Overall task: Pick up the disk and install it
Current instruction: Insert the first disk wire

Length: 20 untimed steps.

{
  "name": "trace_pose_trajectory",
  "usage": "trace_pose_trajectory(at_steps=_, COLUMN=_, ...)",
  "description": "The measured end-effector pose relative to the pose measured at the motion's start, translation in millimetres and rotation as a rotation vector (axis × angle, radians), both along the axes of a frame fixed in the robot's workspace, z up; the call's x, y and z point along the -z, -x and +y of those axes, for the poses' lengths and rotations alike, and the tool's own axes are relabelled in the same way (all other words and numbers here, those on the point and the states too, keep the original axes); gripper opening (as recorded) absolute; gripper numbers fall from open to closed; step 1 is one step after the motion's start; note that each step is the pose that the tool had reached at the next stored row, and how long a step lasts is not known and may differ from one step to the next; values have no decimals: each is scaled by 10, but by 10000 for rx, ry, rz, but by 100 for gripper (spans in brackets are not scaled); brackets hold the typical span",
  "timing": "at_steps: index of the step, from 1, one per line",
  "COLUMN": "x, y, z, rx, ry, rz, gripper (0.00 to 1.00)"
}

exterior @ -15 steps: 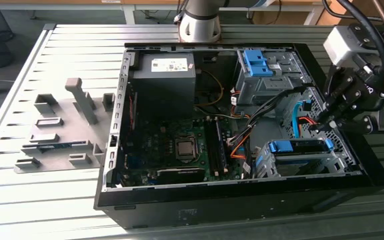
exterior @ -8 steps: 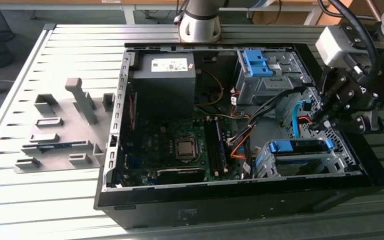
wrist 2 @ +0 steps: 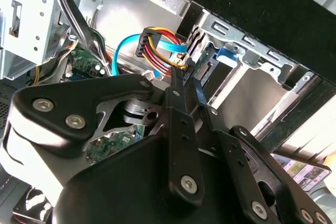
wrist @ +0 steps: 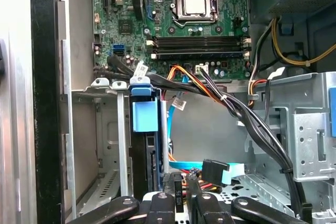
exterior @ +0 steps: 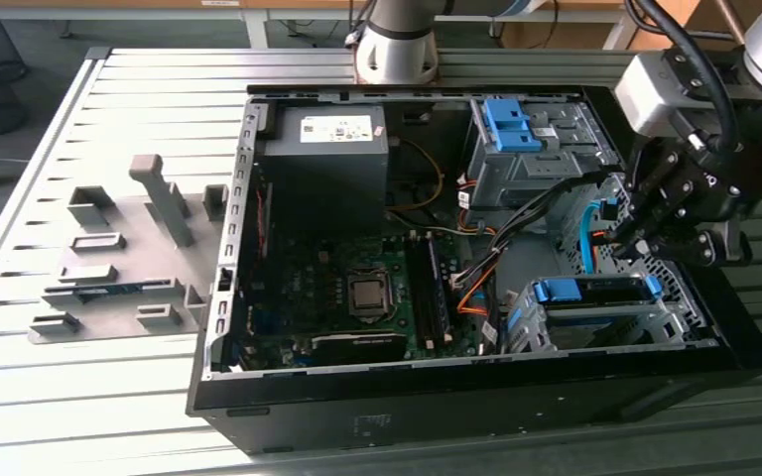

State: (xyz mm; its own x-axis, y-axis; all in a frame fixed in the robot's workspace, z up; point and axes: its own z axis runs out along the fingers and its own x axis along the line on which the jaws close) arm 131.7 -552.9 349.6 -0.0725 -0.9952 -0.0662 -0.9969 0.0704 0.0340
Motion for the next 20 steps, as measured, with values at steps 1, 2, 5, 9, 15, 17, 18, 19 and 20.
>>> trace_pose_trajectory(at_steps=1, x=2, y=0, z=0, rx=0, ry=0, rz=-19, gripper=24)
trace_pose_trajectory(at_steps=2, x=4, y=1, z=0, rx=-1, ry=-1, rz=-42, gripper=24)
trace_pose_trajectory(at_steps=5, x=9, y=1, z=0, rx=-5, ry=-4, rz=-110, gripper=22)
trace_pose_trajectory(at_steps=9, x=10, y=1, z=-1, rx=-5, ry=-6, rz=-131, gripper=16)
trace_pose_trajectory(at_steps=15, x=10, y=12, z=-33, rx=-72, ry=13, rz=-177, gripper=16)
trace_pose_trajectory(at_steps=17, x=12, y=24, z=-43, rx=-129, ry=344, rz=-189, gripper=16)
trace_pose_trajectory(at_steps=18, x=13, y=29, z=-43, rx=-135, ry=443, rz=-188, gripper=16)
trace_pose_trajectory(at_steps=19, x=16, y=36, z=-43, rx=-137, ry=461, rz=-201, gripper=16)
trace_pose_trajectory(at_steps=20, x=22, y=44, z=-43, rx=-140, ry=461, rz=-224, gripper=16)
